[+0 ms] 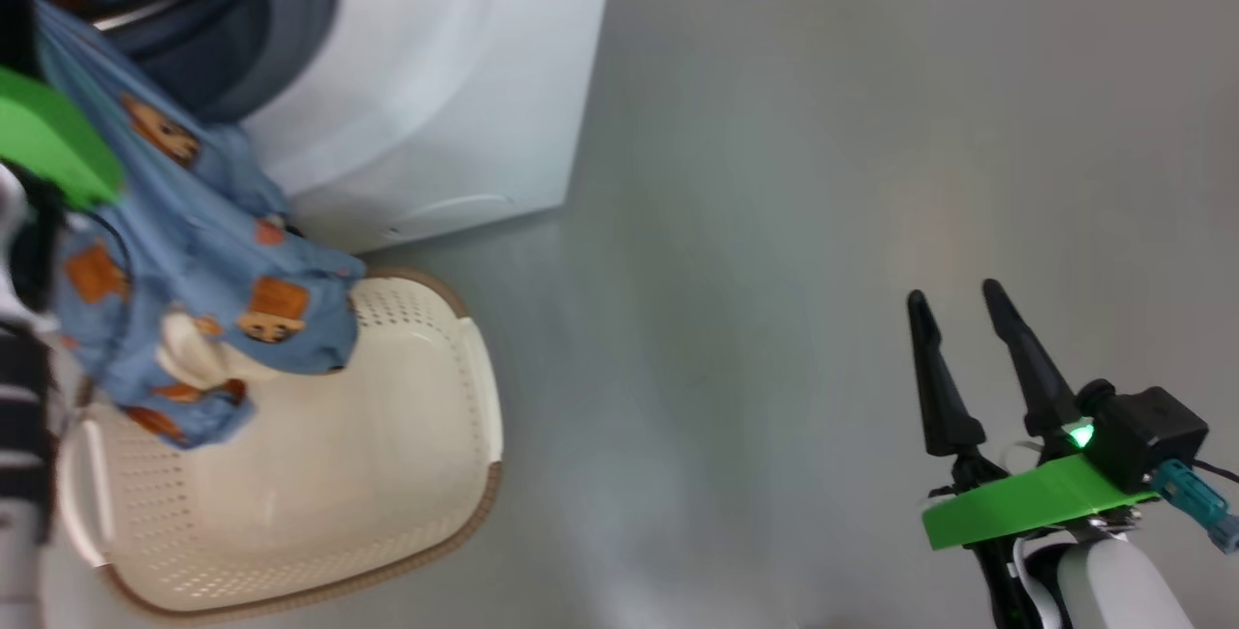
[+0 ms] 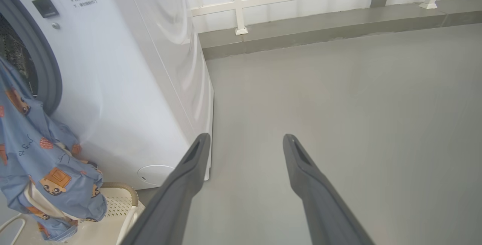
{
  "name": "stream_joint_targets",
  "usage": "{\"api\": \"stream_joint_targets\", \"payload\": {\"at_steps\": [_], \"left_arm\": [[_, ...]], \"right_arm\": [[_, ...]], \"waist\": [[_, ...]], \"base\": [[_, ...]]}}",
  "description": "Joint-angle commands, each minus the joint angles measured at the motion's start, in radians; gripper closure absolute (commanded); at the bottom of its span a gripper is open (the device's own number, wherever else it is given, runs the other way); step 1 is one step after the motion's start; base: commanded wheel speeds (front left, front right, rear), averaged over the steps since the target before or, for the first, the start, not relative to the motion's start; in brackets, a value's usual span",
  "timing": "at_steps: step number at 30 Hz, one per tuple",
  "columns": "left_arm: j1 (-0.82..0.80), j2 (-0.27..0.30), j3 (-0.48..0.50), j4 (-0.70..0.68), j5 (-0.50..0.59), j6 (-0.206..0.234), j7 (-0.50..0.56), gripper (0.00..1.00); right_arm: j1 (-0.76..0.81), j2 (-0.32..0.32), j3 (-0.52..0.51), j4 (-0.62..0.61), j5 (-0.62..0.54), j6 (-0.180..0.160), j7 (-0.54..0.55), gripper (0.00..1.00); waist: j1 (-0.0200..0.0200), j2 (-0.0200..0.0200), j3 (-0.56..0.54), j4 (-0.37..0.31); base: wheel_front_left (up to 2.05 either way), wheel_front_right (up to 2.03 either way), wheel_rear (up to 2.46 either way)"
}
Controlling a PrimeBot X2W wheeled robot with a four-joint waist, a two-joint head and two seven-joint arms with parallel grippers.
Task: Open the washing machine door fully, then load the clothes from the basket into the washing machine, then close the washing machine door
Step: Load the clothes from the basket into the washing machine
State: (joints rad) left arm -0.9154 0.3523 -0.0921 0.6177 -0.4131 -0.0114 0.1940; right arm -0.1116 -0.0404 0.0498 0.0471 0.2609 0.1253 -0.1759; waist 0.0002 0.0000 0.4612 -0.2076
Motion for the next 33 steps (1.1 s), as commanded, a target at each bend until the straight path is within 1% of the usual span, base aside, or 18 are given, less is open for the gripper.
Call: {"api": "stream_joint_targets", "payload": {"at_steps": [1, 7, 11, 13, 16, 18, 19, 20, 23, 26, 29, 30, 31, 33], "left_arm": [[-0.044, 0.060, 0.027, -0.016, 0.003, -0.005, 0.006, 1.00], [-0.198, 0.126, 0.024, 0.034, 0.018, -0.017, 0.048, 1.00], [-0.285, 0.162, 0.035, 0.054, 0.021, -0.019, 0.025, 1.00], [-0.323, 0.184, 0.033, 0.054, 0.036, -0.020, -0.003, 1.00], [-0.386, 0.203, 0.038, 0.052, 0.047, -0.017, -0.062, 1.00], [-0.428, 0.214, 0.043, 0.052, 0.056, -0.016, -0.119, 1.00], [-0.468, 0.219, 0.053, 0.057, 0.060, -0.008, -0.185, 1.00], [-0.481, 0.228, 0.044, 0.065, 0.078, -0.003, -0.207, 1.00], [-0.522, 0.237, 0.048, 0.093, 0.087, 0.004, -0.278, 1.00], [-0.541, 0.235, 0.052, 0.143, 0.078, 0.001, -0.303, 1.00], [-0.548, 0.226, 0.056, 0.206, 0.062, 0.002, -0.284, 1.00], [-0.550, 0.223, 0.053, 0.223, 0.061, 0.001, -0.278, 0.56], [-0.554, 0.219, 0.054, 0.238, 0.056, 0.000, -0.275, 0.00], [-0.557, 0.214, 0.053, 0.264, 0.051, -0.002, -0.280, 0.00]], "right_arm": [[-0.018, -0.010, 0.029, -0.015, 0.017, 0.005, -0.014, 0.00], [-0.060, -0.010, 0.063, 0.027, 0.044, 0.005, -0.047, 0.00], [-0.082, -0.010, 0.083, 0.047, 0.061, 0.005, -0.063, 0.00], [-0.092, -0.010, 0.089, 0.054, 0.066, 0.005, -0.068, 0.00], [-0.104, -0.010, 0.092, 0.061, 0.072, 0.005, -0.075, 0.00], [-0.113, -0.010, 0.098, 0.065, 0.076, 0.005, -0.078, 0.00], [-0.123, -0.010, 0.103, 0.068, 0.080, 0.005, -0.081, 0.00], [-0.127, -0.010, 0.104, 0.069, 0.082, 0.005, -0.082, 0.00], [-0.135, -0.010, 0.106, 0.073, 0.087, 0.005, -0.084, 0.00], [-0.138, -0.010, 0.103, 0.077, 0.089, 0.005, -0.085, 0.00], [-0.141, -0.010, 0.097, 0.078, 0.089, 0.005, -0.085, 0.00], [-0.142, -0.010, 0.096, 0.079, 0.088, 0.005, -0.085, 0.00], [-0.144, -0.010, 0.097, 0.078, 0.087, 0.005, -0.085, 0.00], [-0.148, -0.010, 0.095, 0.075, 0.085, 0.005, -0.086, 0.00]], "waist": [[-0.0002, 0.0000, 0.080, -0.072], [-0.0002, 0.0000, 0.145, -0.113], [-0.0002, 0.0000, 0.186, -0.130], [-0.0002, 0.0000, 0.206, -0.137], [-0.0002, 0.0000, 0.236, -0.141], [-0.0002, 0.0000, 0.255, -0.143], [-0.0002, 0.0000, 0.271, -0.145], [-0.0002, 0.0000, 0.277, -0.145], [-0.0002, 0.0000, 0.291, -0.146], [-0.0002, 0.0000, 0.297, -0.144], [-0.0002, 0.0000, 0.296, -0.137], [-0.0002, 0.0000, 0.295, -0.134], [-0.0002, 0.0000, 0.293, -0.132], [-0.0002, 0.0000, 0.287, -0.125]], "base": [[0.00, 0.00, 0.00], [0.00, 0.00, 0.00], [0.00, 0.00, 0.00], [0.00, 0.00, 0.00], [0.00, 0.00, 0.00], [0.00, 0.00, 0.00], [0.00, 0.00, 0.00], [0.00, 0.00, 0.00], [0.00, 0.00, 0.00], [0.00, 0.00, 0.00], [0.00, 0.00, 0.00], [0.00, 0.00, 0.00], [0.00, 0.00, 0.00], [0.00, 0.00, 0.00]]}}
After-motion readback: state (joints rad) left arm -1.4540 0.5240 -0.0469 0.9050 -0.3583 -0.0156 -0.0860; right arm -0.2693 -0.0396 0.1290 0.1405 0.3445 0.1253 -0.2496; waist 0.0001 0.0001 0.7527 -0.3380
